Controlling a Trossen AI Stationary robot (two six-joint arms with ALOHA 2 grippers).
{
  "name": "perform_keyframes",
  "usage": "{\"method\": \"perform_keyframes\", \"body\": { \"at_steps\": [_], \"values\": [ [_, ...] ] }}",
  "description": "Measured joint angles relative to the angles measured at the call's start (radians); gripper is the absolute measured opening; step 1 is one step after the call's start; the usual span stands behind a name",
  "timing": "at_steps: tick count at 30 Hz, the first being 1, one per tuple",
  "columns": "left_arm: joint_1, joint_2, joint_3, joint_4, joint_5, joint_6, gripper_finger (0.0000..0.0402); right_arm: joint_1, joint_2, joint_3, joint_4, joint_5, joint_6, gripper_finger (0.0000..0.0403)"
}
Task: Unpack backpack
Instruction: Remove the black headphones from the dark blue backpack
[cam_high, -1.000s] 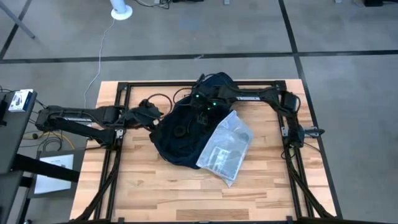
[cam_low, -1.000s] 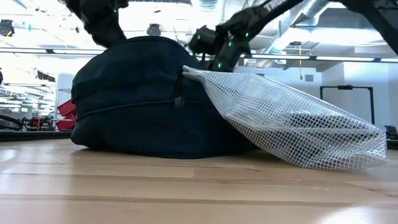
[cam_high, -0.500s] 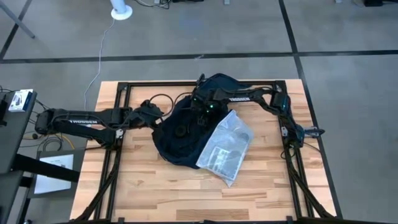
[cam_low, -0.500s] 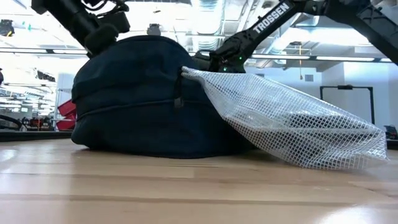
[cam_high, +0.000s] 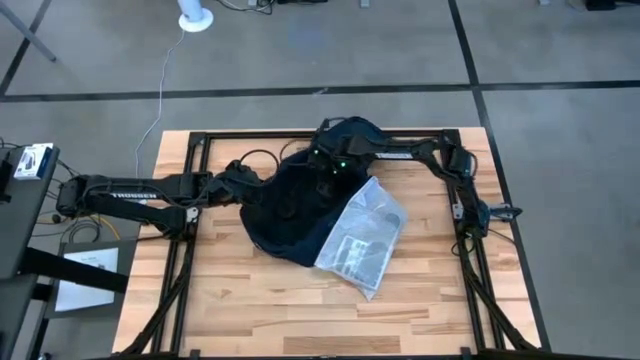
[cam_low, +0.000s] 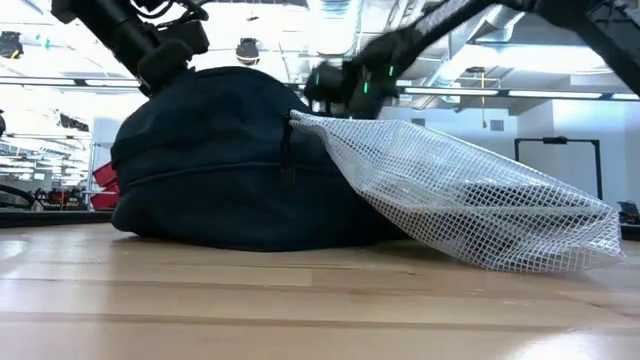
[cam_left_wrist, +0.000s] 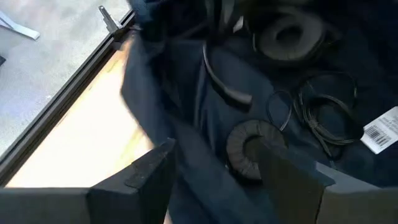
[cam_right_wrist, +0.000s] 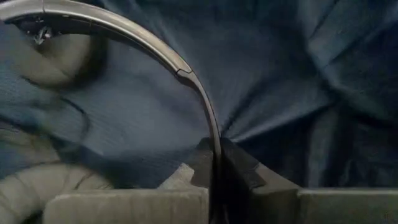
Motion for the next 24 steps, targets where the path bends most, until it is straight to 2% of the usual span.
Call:
{"method": "perform_keyframes", "body": {
  "at_steps": [3, 9, 13, 19, 24],
  "values": [
    [0.0, 0.0, 0.0, -0.001, 0.0, -0.027, 0.0208, 0.024, -0.075, 0.022, 0.005, 0.019, 0.0, 0.0003],
    [0.0, 0.0, 0.0, -0.005, -0.001, -0.059, 0.0208, 0.083, -0.229, 0.053, 0.059, 0.139, -0.005, 0.0002],
    [0.0, 0.0, 0.0, -0.003, -0.001, -0.087, 0.0208, 0.099, -0.313, 0.055, 0.087, 0.158, -0.005, 0.0002],
    [0.0, 0.0, 0.0, -0.004, -0.001, -0.112, 0.0208, 0.096, -0.342, 0.055, 0.043, 0.166, 0.01, 0.0004],
    [0.0, 0.0, 0.0, -0.005, -0.001, -0.126, 0.0208, 0.09, -0.3, 0.034, 0.018, 0.164, 0.013, 0.0005]
  ]
}}
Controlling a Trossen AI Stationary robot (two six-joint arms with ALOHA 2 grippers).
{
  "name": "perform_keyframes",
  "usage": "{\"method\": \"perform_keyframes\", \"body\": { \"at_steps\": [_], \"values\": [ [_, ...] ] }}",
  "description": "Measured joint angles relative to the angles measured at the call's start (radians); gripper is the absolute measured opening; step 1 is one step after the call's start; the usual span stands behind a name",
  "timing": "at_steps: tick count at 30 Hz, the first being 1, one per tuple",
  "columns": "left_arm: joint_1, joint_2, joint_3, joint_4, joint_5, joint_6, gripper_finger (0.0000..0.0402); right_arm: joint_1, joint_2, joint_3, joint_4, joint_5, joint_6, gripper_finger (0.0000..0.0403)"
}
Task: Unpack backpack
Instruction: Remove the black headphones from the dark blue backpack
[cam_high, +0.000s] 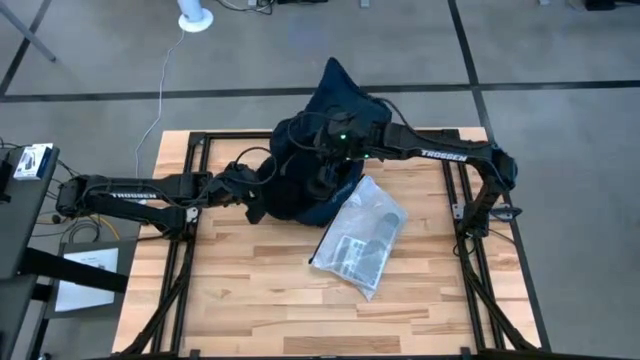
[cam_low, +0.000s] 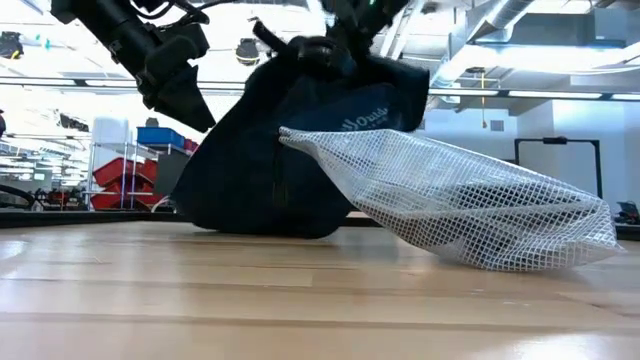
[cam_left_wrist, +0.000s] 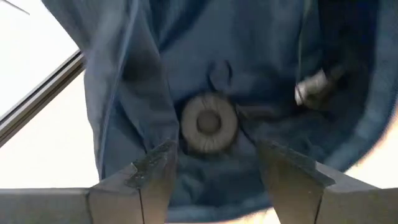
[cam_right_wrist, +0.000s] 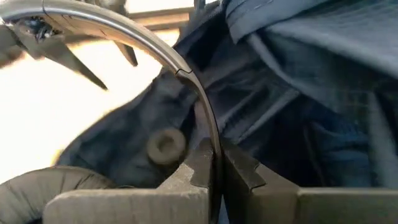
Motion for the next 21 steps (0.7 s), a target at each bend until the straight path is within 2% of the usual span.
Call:
{"method": "perform_keyframes", "body": {
  "at_steps": [8, 17, 19, 21],
  "values": [
    [0.0, 0.0, 0.0, -0.026, 0.0, -0.021, 0.0208, -0.023, 0.109, -0.009, -0.032, -0.014, 0.064, 0.0014],
    [0.0, 0.0, 0.0, -0.028, 0.0, -0.02, 0.0208, -0.033, 0.24, -0.007, -0.098, -0.122, 0.035, 0.009],
    [0.0, 0.0, 0.0, -0.028, 0.0, -0.018, 0.0208, -0.032, 0.266, -0.007, -0.108, -0.124, 0.026, 0.0084],
    [0.0, 0.0, 0.0, -0.028, 0.0, -0.017, 0.0208, -0.029, 0.284, -0.007, -0.107, -0.123, 0.019, 0.0054]
  ]
}}
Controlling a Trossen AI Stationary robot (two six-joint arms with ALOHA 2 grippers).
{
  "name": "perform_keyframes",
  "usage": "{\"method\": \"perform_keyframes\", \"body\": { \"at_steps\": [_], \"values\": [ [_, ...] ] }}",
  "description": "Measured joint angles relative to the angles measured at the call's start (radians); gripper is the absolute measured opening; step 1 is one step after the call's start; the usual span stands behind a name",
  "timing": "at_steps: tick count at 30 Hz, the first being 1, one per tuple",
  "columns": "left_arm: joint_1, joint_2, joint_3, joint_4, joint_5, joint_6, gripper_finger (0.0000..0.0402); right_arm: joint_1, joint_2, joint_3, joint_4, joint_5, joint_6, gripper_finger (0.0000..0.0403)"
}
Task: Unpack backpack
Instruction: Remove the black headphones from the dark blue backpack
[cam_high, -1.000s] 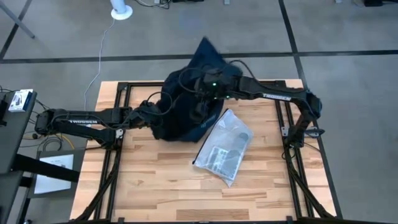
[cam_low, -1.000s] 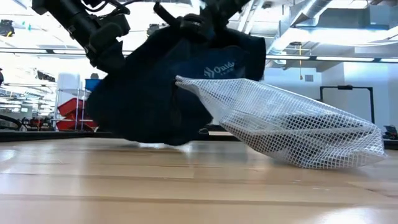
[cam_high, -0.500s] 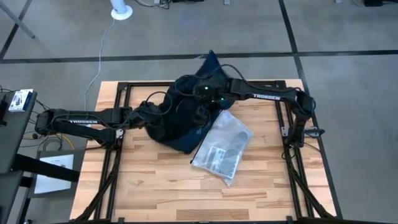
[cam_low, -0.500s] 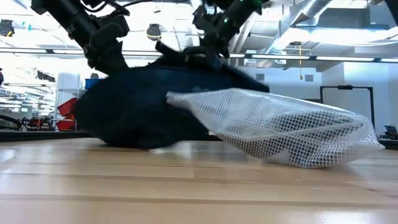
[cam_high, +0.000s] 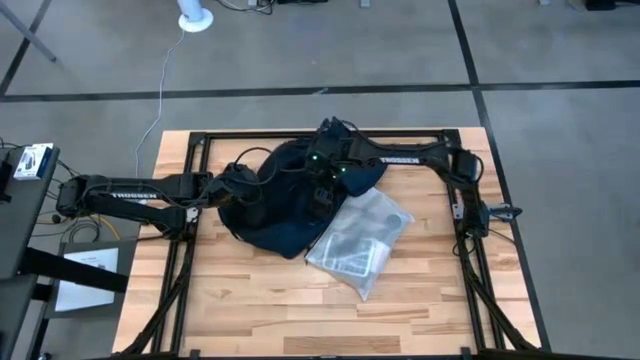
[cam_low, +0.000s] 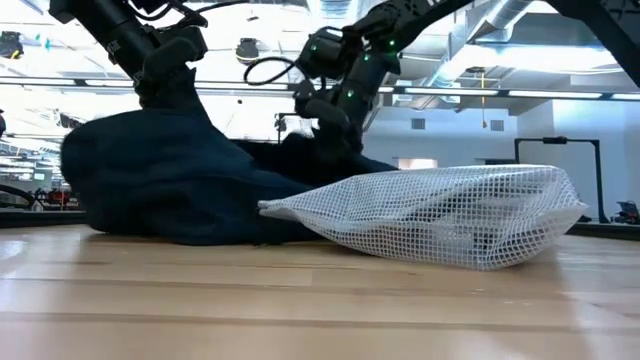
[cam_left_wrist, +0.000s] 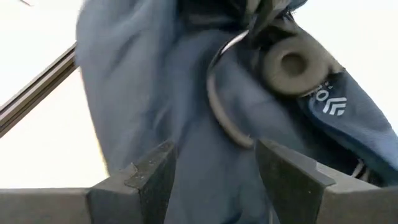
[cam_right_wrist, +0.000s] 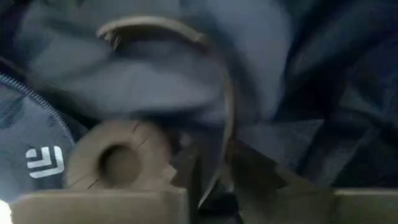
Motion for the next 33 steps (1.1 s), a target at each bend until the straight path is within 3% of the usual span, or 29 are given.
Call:
{"method": "perform_keyframes", "body": {
  "at_steps": [3, 10, 14, 21, 26, 30, 33],
  "values": [
    [0.0, 0.0, 0.0, -0.001, 0.0, 0.0, 0.0208, 0.008, 0.01, 0.0, 0.003, 0.0, -0.018, 0.0011],
    [0.0, 0.0, 0.0, -0.013, 0.0, -0.001, 0.0208, 0.019, -0.019, 0.0, 0.01, 0.007, 0.015, 0.0007],
    [0.0, 0.0, 0.0, -0.013, 0.0, -0.003, 0.0208, 0.011, -0.018, 0.001, 0.014, 0.007, 0.09, 0.0034],
    [0.0, 0.0, 0.0, -0.014, 0.0, -0.011, 0.0208, 0.004, 0.065, 0.001, 0.127, 0.009, 0.095, 0.012],
    [0.0, 0.0, 0.0, -0.023, 0.0, -0.022, 0.0208, -0.006, 0.129, 0.001, 0.109, 0.007, 0.123, 0.0139],
    [0.0, 0.0, 0.0, -0.033, 0.0, -0.027, 0.0208, -0.012, 0.136, 0.002, 0.095, 0.012, 0.137, 0.011],
    [0.0, 0.0, 0.0, -0.034, 0.0, -0.028, 0.0208, -0.017, 0.134, 0.002, 0.096, 0.014, 0.137, 0.0045]
  ]
}}
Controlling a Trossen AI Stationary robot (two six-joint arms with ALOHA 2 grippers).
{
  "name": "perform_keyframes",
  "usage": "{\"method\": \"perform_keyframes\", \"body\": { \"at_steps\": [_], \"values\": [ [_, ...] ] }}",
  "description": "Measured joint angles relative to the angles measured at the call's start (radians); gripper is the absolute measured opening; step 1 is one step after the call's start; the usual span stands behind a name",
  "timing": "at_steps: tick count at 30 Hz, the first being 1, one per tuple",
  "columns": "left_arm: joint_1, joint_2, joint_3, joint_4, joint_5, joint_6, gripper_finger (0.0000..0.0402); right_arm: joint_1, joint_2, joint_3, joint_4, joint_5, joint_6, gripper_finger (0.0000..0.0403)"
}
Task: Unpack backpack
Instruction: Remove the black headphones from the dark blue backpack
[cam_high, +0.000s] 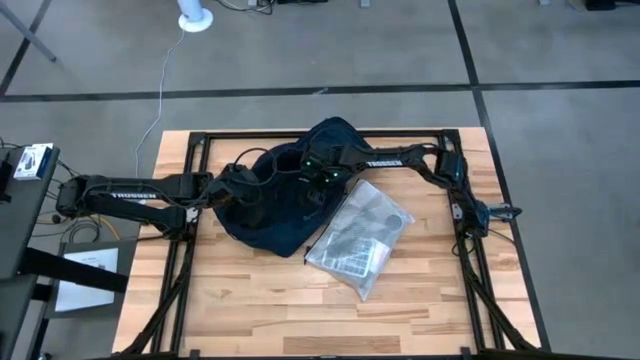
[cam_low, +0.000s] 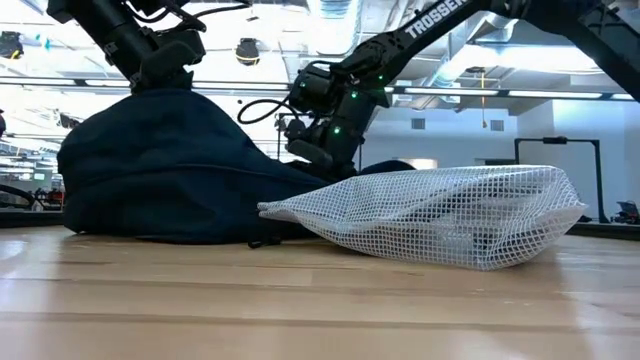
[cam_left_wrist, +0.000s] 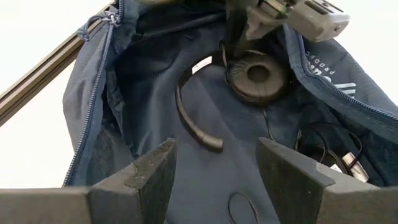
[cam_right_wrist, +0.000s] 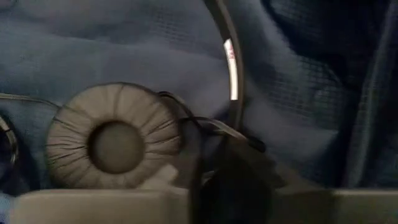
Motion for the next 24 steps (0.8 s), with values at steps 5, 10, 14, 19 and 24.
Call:
{"method": "perform_keyframes", "body": {
  "at_steps": [5, 10, 14, 19, 24],
  "values": [
    [0.0, 0.0, 0.0, -0.001, 0.0, -0.002, 0.0208, 0.002, -0.011, 0.005, -0.009, -0.004, -0.007, 0.0003],
    [0.0, 0.0, 0.0, -0.001, 0.0, -0.002, 0.0208, 0.024, -0.012, 0.073, -0.037, -0.005, -0.02, 0.0],
    [0.0, 0.0, 0.0, -0.001, 0.0, -0.002, 0.0207, 0.047, -0.013, 0.139, -0.052, -0.006, -0.049, 0.0],
    [0.0, 0.0, 0.0, -0.002, 0.0, -0.002, 0.0207, 0.063, -0.015, 0.18, -0.002, -0.007, -0.131, 0.0001],
    [0.0, 0.0, 0.0, -0.021, 0.0, -0.012, 0.0207, 0.041, -0.012, 0.131, 0.078, -0.007, -0.189, 0.0037]
  ]
}}
